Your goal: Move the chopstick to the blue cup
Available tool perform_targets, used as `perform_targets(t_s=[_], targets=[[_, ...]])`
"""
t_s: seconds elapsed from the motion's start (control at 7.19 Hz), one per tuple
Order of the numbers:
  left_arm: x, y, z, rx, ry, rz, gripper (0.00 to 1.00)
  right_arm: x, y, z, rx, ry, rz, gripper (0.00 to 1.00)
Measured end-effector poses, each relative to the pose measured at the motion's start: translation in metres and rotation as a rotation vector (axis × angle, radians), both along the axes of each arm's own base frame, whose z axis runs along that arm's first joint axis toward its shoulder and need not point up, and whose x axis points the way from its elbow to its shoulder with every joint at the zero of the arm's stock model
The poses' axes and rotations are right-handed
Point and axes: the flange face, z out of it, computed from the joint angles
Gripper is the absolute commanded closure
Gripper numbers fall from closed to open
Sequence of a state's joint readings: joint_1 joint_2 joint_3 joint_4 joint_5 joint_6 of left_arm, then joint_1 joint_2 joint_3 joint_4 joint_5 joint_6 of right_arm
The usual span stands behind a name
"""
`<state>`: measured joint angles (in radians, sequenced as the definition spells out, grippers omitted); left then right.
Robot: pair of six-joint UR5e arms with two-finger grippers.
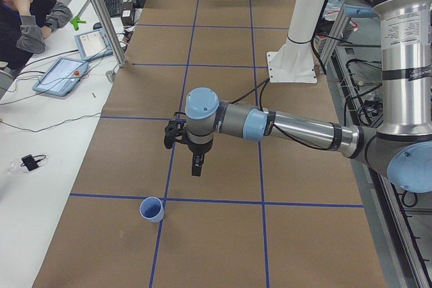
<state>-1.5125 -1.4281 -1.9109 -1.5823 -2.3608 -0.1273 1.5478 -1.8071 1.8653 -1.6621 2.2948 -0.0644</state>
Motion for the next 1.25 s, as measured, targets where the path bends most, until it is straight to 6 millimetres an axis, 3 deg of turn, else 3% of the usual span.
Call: perform_targets(t_s=[0.84, 1.25], targets=[[-0.002, -0.006, -0.01, 0.027, -0.006, -0.006, 0.01, 0.002, -0.005, -0.007, 0.019, 0.01, 0.002, 0.0], [-0.002, -0.039, -0.05, 0.129, 0.001, -0.013, 0.01, 0.002, -0.053, -0.052, 0.122, 0.008, 0.011, 0.0]])
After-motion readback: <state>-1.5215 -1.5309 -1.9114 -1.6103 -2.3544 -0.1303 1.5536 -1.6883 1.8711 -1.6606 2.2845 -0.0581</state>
